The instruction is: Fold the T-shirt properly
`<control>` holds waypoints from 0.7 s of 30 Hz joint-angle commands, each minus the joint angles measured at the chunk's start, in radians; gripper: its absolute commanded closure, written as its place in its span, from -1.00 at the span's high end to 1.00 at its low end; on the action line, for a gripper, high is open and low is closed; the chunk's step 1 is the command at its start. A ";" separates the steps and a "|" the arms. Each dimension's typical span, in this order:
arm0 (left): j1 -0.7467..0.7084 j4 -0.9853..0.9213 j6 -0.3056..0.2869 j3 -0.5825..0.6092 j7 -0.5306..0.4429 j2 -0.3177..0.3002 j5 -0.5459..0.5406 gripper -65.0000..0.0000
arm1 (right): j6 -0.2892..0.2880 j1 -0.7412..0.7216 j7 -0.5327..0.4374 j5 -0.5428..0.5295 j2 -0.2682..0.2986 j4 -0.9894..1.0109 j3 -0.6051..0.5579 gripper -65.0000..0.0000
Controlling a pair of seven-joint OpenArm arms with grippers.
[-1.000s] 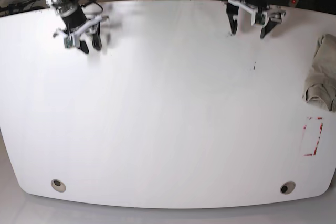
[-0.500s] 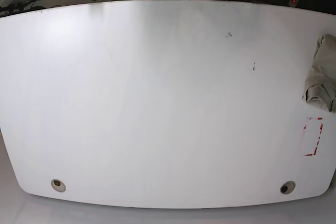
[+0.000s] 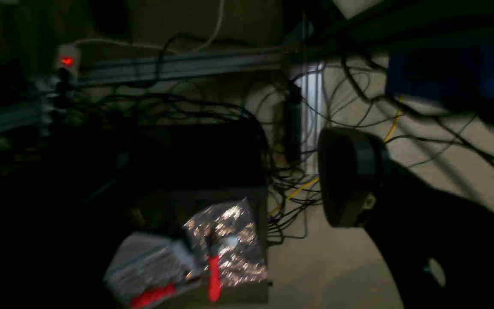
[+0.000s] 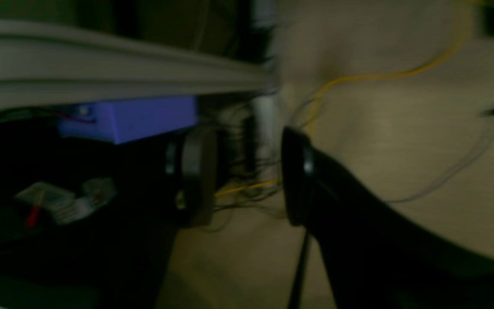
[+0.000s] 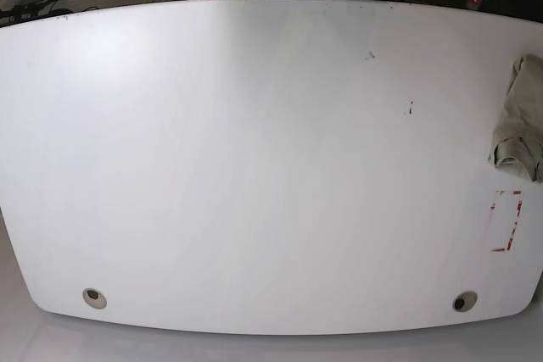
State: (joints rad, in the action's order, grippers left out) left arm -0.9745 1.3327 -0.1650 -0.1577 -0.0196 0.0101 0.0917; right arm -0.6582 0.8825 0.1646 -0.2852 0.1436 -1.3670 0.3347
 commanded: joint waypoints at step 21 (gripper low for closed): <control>0.625 -0.953 0.046 -0.004 -0.036 -0.057 0.000 0.50 | 0.122 -0.552 -0.155 0.327 0.023 0.878 -0.004 -0.29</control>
State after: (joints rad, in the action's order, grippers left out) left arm -0.3855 0.4465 -0.1127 -0.1635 -0.0231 -0.0456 0.0933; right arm -0.5377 0.3367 0.0227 0.0277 0.1570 -0.5167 0.3279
